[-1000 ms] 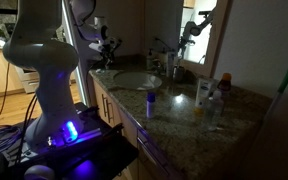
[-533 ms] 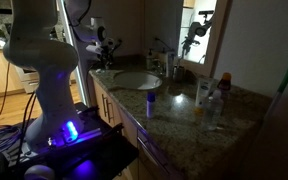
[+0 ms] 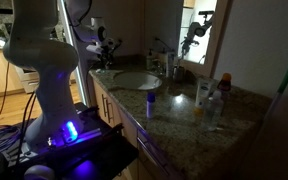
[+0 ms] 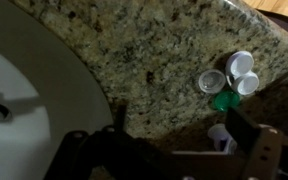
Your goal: Pick up the toothpaste tube and put it in the toothbrush holder
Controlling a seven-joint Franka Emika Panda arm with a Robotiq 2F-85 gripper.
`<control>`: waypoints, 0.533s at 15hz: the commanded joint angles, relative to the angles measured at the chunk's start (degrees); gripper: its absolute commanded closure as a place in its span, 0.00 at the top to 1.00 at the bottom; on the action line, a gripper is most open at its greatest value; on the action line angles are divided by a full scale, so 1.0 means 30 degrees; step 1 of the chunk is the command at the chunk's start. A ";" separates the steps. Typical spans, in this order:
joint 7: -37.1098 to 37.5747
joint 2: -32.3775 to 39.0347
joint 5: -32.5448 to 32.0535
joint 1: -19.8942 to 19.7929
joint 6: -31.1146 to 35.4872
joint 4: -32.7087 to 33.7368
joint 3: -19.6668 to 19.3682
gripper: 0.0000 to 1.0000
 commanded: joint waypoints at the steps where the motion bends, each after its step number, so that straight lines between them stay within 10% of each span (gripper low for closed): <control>1: -0.0044 -0.0018 0.0023 -0.0089 -0.0023 -0.0003 0.0080 1.00; 8: -0.6013 -0.0339 0.1596 -0.1074 0.1908 0.0004 0.1664 1.00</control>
